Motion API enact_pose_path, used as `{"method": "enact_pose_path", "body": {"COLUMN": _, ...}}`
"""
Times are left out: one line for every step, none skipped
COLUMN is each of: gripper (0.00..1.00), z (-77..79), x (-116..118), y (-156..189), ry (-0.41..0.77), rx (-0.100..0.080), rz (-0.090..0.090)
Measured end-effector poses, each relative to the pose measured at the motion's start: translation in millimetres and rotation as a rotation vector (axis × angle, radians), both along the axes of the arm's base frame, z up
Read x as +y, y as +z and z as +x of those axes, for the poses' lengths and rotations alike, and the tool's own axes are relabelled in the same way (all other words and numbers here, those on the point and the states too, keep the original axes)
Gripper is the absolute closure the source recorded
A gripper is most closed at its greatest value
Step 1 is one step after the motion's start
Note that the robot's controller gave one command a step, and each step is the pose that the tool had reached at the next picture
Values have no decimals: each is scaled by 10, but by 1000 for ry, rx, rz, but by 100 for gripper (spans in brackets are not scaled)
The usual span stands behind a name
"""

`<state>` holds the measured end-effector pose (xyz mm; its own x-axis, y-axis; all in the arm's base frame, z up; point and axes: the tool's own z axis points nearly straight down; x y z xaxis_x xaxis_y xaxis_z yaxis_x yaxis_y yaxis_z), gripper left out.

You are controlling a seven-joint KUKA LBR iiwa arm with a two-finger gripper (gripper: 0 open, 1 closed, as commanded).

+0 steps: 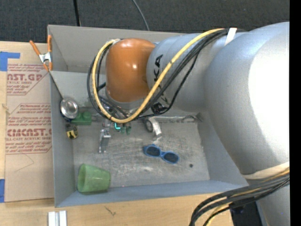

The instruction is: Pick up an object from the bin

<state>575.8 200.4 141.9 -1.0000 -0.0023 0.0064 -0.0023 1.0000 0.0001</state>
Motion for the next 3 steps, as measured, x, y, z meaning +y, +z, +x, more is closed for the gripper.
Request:
{"method": "enact_pose_path", "body": {"gripper": 0, "z": -952, "x": -605, "y": 172, "ry": 289, "rx": -5, "rz": 1}}
{"method": "enact_pose_path", "body": {"gripper": 0, "z": -365, "x": -2125, "y": 84, "ry": 381, "rx": -9, "rz": -2}}
{"method": "enact_pose_path", "body": {"gripper": 0, "z": -399, "x": -2062, "y": -693, "ry": 210, "rx": -16, "rz": 3}}
